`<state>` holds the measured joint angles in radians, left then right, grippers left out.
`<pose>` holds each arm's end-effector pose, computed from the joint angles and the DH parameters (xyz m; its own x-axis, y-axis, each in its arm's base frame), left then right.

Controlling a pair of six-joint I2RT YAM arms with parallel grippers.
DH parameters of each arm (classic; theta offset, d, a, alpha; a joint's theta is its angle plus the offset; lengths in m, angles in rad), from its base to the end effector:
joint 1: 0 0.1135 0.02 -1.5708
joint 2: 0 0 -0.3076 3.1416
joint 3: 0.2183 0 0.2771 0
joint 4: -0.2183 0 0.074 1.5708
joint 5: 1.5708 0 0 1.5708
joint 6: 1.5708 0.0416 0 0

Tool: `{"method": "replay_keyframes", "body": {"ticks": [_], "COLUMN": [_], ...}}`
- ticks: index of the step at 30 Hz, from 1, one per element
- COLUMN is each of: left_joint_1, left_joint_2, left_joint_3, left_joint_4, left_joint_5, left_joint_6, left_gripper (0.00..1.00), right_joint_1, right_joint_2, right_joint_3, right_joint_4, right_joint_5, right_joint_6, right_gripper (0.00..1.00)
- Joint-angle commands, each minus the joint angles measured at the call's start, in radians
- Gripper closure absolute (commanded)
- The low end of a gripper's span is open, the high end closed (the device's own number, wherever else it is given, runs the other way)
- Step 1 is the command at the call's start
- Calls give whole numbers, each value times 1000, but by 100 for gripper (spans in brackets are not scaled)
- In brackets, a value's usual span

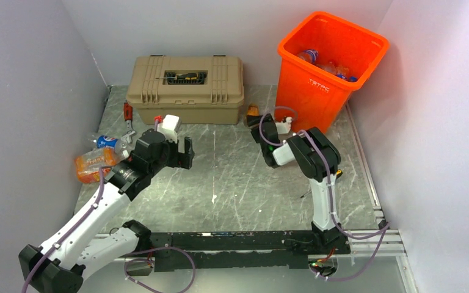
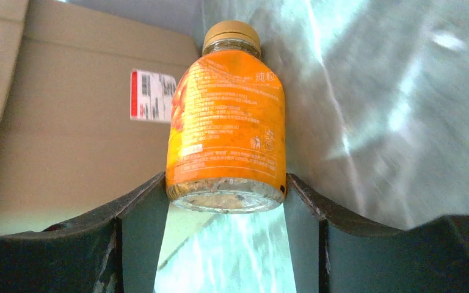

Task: Put the plastic bottles in the bin
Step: Pick up the plastic bottle at the center of the board.

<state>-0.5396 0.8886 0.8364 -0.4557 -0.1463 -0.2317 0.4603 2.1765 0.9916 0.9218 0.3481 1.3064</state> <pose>0.1747 -0.0975 0.3421 -0.4977 0.0333 -0.8667 0.2926 0.9471 -0.1316 0.4200 0.1924 0.1089 -0.1791 0.9240 -0.3380 0.1929 0.3698 0.9089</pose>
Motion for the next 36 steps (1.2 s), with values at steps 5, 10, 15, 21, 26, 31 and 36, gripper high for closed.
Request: {"method": "replay_keyframes", "body": {"ticks": [5, 10, 15, 21, 26, 31, 36], "left_joint_1": [3, 3, 3, 0, 0, 0, 0], "left_joint_2": [-52, -70, -86, -146, -225, -230, -256], "left_joint_3": [46, 40, 36, 7, -41, -34, -173], "left_joint_4": [17, 21, 29, 87, 257, 430, 726], "left_joint_5": [-9, -23, -24, 29, 264, 517, 557], "left_joint_6": [-13, -7, -2, 7, -53, -302, -593], "left_gripper": [1, 1, 1, 1, 1, 1, 1], "right_joint_1": [123, 270, 447, 624, 714, 779, 811], "right_joint_2": [-310, -594, -950, -1365, -1558, -1595, -1542], "right_joint_3": [-376, -624, -773, -801, -784, -769, -757], "right_joint_4": [9, -54, -232, -344, -368, -329, -180], "right_joint_5": [68, 113, 191, 150, 63, 92, 105], "right_joint_6": [-83, -239, -351, -673, -866, -964, -1037], "right_gripper": [57, 61, 71, 80, 91, 98, 100]}}
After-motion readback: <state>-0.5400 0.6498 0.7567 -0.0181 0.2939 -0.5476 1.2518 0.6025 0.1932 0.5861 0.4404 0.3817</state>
